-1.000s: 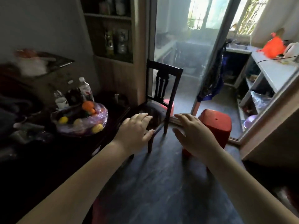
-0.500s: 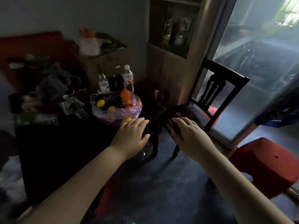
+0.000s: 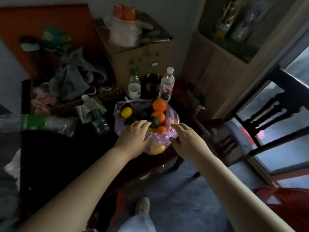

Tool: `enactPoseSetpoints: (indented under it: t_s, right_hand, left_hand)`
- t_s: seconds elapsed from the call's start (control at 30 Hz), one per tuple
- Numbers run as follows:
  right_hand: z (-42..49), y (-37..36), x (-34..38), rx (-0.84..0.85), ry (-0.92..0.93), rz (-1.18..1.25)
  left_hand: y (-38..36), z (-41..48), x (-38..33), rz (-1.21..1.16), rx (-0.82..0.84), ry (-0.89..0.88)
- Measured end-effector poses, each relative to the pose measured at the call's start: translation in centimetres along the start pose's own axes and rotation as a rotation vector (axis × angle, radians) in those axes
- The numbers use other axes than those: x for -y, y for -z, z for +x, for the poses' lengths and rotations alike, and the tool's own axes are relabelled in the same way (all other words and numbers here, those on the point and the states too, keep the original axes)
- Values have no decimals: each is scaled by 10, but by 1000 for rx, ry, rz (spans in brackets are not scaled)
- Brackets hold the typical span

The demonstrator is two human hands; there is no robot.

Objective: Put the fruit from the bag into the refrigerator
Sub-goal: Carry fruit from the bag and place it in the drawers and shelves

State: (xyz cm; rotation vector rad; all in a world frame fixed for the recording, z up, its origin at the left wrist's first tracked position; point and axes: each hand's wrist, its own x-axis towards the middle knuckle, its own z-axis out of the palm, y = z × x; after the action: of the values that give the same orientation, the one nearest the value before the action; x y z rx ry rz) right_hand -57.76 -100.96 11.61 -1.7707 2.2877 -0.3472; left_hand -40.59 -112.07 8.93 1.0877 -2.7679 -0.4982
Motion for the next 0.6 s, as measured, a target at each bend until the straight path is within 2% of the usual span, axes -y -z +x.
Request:
enactPoseSetpoints:
  t_s: [0.3, 0.6]
  right_hand:
    - [75, -45, -16, 112, -102, 72]
    - [115, -81, -46, 209, -117, 121]
  left_hand:
    - [-43, 89, 38, -45, 105, 0]
    - [-82, 120, 51, -76, 241, 25]
